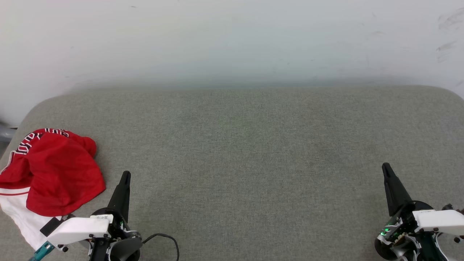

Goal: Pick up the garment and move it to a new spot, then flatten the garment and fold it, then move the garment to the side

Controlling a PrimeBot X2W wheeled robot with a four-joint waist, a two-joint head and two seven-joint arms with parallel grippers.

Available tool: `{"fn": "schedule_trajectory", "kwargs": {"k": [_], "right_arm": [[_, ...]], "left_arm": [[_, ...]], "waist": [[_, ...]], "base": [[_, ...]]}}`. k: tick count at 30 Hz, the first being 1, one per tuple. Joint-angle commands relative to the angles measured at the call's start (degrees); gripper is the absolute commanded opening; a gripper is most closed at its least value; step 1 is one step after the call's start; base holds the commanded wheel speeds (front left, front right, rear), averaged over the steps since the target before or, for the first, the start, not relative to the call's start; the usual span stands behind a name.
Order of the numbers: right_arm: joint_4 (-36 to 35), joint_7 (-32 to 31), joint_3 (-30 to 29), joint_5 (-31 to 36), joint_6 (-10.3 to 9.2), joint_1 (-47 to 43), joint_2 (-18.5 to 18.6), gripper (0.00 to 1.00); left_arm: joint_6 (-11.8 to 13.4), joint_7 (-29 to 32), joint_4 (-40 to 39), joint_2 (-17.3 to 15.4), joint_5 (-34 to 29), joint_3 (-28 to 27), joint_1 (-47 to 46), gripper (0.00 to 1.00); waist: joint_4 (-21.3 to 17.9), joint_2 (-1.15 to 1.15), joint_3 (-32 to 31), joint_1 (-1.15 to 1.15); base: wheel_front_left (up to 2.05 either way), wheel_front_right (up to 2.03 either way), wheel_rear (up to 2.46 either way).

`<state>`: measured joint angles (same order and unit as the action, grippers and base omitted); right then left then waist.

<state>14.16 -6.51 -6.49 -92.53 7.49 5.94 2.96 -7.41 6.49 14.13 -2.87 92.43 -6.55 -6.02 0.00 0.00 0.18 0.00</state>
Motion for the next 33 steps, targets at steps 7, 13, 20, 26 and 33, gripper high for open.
{"fn": "schedule_trajectory", "kwargs": {"k": [7,13,20,26,33], "right_arm": [[0.05,0.06,0.02,0.25,0.0,0.75,-0.12,0.0],[0.05,0.06,0.02,0.25,0.0,0.75,-0.12,0.0],[0.05,0.07,0.01,0.25,0.0,0.75,-0.12,0.0],[0.05,0.07,0.01,0.25,0.0,0.75,-0.12,0.0],[0.18,0.01,0.01,-0.01,0.01,-0.15,0.0,1.0]], "left_arm": [[-0.24,0.26,-0.19,0.06,-0.02,-0.1,-0.48,0.0],[-0.24,0.25,-0.19,0.06,-0.03,-0.1,-0.48,0.0],[-0.24,0.25,-0.19,0.06,-0.03,-0.07,-0.48,0.0],[-0.24,0.25,-0.19,0.06,-0.03,-0.07,-0.48,0.0],[0.02,-0.04,0.24,0.01,0.0,0.09,0.1,1.0]], "waist": [[0.0,0.0,0.0,0.0],[0.0,0.0,0.0,0.0],[0.0,0.0,0.0,0.0],[0.0,0.0,0.0,0.0],[0.0,0.0,0.0,0.0]], "base": [[0.0,0.0,0.0],[0.0,0.0,0.0],[0.0,0.0,0.0],[0.0,0.0,0.0],[0.0,0.0,0.0]]}}
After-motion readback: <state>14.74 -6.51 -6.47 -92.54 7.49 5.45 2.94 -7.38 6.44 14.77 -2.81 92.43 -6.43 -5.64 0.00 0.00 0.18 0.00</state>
